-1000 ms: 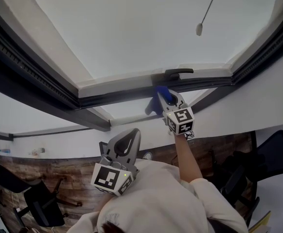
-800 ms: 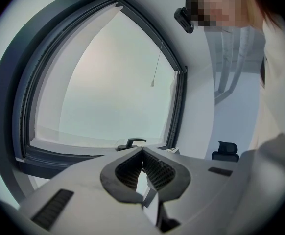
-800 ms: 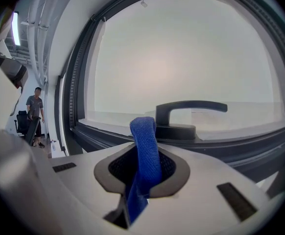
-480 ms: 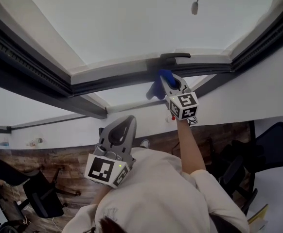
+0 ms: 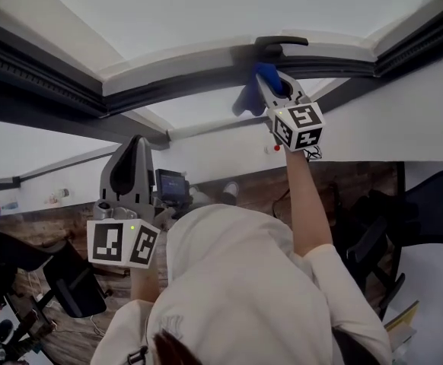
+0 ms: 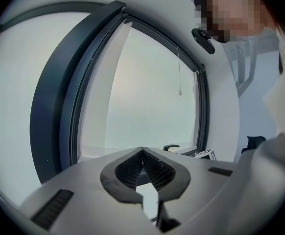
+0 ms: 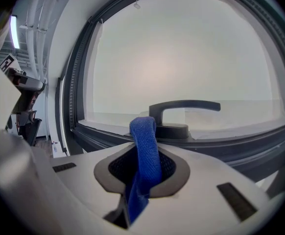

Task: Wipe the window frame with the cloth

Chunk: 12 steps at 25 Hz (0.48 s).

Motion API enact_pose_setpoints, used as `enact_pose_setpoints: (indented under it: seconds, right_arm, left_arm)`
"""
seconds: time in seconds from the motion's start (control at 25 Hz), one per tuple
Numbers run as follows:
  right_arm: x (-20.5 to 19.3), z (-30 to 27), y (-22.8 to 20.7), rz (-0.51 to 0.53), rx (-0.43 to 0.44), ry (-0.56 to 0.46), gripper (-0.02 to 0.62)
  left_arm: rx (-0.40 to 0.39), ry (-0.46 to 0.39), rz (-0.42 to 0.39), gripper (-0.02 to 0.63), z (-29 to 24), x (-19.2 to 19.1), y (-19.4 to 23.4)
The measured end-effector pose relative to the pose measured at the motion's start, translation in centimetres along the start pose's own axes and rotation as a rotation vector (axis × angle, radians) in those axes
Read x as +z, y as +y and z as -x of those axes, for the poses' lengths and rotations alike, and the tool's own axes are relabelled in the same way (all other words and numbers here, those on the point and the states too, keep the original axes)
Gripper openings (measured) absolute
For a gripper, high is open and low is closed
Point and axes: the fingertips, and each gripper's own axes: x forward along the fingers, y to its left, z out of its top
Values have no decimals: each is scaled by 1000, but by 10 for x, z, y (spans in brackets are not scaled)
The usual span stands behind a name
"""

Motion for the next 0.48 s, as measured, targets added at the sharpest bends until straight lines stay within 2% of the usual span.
enact_pose_setpoints:
  seconds: [0.16,0.32,0.48]
  right_arm:
    - [-2,2,2,-26,9,-1,55]
    - [1,2,2,-74,26,-39,55]
    - [3,11,3,-78,-43,-47,55]
  left_arm:
    - [-42,14,12,9,0,-6,-12]
    - [-155,32,43,9,-5,-17,-41]
    - [-271,59,74,9,0,-26,-66]
